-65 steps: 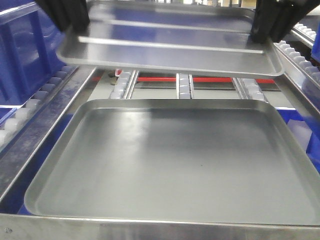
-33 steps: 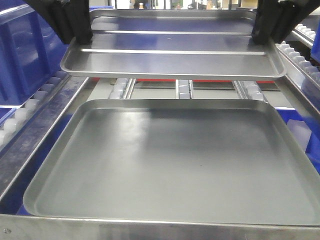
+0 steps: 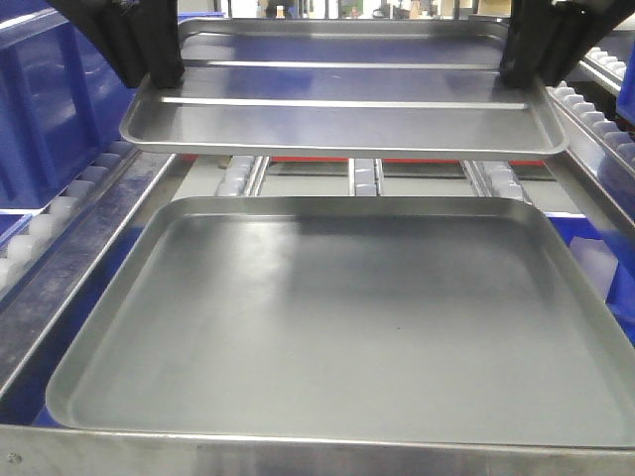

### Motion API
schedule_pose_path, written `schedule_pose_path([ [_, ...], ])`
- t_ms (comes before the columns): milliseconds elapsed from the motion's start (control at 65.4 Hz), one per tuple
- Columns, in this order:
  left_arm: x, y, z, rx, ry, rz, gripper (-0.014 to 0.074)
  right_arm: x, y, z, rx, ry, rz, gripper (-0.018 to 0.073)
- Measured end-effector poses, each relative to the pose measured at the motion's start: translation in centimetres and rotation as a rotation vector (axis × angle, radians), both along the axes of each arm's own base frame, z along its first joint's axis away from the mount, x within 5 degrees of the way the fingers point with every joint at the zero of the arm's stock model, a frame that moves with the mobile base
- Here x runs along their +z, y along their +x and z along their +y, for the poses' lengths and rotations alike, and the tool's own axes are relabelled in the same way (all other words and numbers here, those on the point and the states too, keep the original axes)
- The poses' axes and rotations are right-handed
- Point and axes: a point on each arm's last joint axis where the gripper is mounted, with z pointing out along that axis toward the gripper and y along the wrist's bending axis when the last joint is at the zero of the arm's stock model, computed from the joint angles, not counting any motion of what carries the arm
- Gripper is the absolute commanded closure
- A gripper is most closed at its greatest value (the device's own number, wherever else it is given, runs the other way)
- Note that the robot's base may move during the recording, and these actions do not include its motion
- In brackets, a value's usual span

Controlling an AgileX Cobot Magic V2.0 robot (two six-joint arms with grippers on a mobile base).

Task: Grab silver tray and place in blue box
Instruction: 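Lift the small silver tray up off the larger tray with both grippers, then turn the base away from the conveyor shelf holding the tray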

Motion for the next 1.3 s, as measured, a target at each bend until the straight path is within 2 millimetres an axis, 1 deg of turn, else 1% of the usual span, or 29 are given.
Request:
schedule_pose_path([
  [1299,0.00,0.01,0.01,0.000,0.001,-0.001,0.0701,0.00,0.00,0.00,0.000,0.000,0.000,0.0503],
])
